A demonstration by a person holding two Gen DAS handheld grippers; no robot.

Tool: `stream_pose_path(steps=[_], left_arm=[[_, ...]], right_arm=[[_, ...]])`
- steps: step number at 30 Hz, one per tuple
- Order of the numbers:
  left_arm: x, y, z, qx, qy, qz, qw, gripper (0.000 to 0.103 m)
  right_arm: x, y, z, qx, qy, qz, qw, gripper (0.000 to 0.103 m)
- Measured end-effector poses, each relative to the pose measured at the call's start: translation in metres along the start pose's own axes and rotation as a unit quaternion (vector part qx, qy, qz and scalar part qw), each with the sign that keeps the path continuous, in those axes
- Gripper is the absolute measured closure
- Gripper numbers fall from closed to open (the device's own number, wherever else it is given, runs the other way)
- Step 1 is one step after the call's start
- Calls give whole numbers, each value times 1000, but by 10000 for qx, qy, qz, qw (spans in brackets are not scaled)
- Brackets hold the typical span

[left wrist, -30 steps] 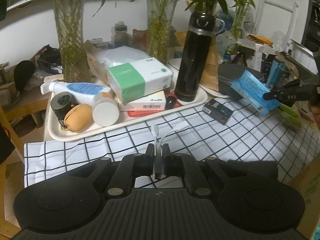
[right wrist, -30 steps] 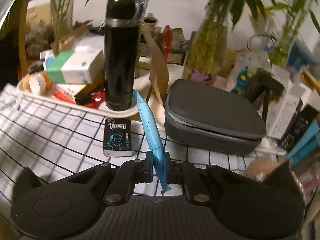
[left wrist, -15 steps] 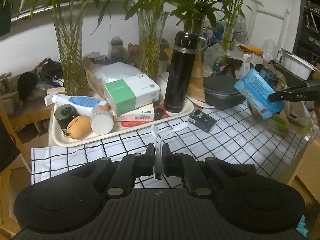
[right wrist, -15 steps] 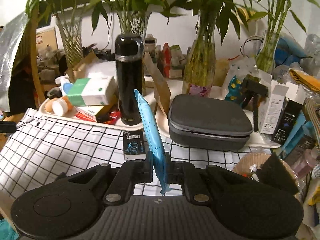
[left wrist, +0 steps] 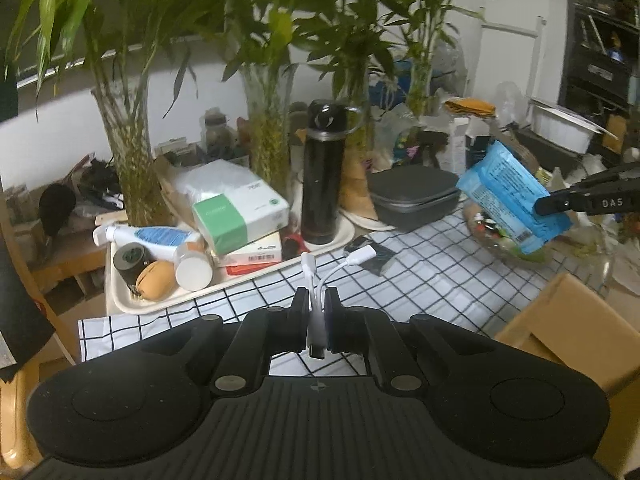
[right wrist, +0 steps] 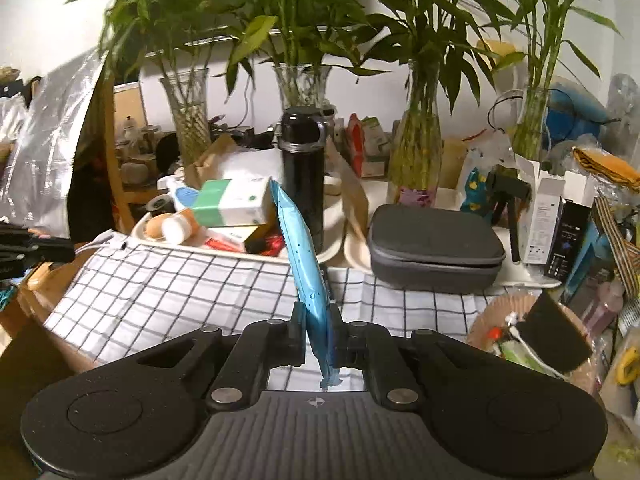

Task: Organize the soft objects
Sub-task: 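Lift the wipes pack with the right gripper while the left carries the cable toward the box, then lower the cable and wipes pack into the box and open both grippers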

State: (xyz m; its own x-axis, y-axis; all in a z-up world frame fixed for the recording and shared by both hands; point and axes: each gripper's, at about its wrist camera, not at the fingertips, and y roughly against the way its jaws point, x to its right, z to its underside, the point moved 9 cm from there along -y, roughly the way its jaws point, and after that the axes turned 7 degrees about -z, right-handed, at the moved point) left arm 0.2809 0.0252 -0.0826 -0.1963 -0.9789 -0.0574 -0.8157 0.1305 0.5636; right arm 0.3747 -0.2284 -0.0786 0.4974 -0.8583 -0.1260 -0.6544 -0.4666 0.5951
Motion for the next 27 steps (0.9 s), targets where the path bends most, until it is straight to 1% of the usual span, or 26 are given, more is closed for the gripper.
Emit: stream_pose_path(steps=[5,10,14,17,23,27], left_arm=[[15,27,0,97,-121,102,9998,94],[30,53,-3,232,-194,203,9993,94],[43,73,-5,290,-302,276,9987,94],[51,82,-2,269,-309,290,9987,94],[63,93,13,111,-301,262,9991,94],[68,96,24,-91,-105,234,9996,94]], right_arm=[[-15,42,-1,182,-165,-68,9997,91],[-34,79,4,209,-268,-263,9991,91],[-51,98,13,215,-330,-461,9982,91],[-62,107,20,225,-496,-636,9965,91],[-73,116,39,204,-845,-797,9930,91],[-77,116,53,145,-1140,-910,9892,91]])
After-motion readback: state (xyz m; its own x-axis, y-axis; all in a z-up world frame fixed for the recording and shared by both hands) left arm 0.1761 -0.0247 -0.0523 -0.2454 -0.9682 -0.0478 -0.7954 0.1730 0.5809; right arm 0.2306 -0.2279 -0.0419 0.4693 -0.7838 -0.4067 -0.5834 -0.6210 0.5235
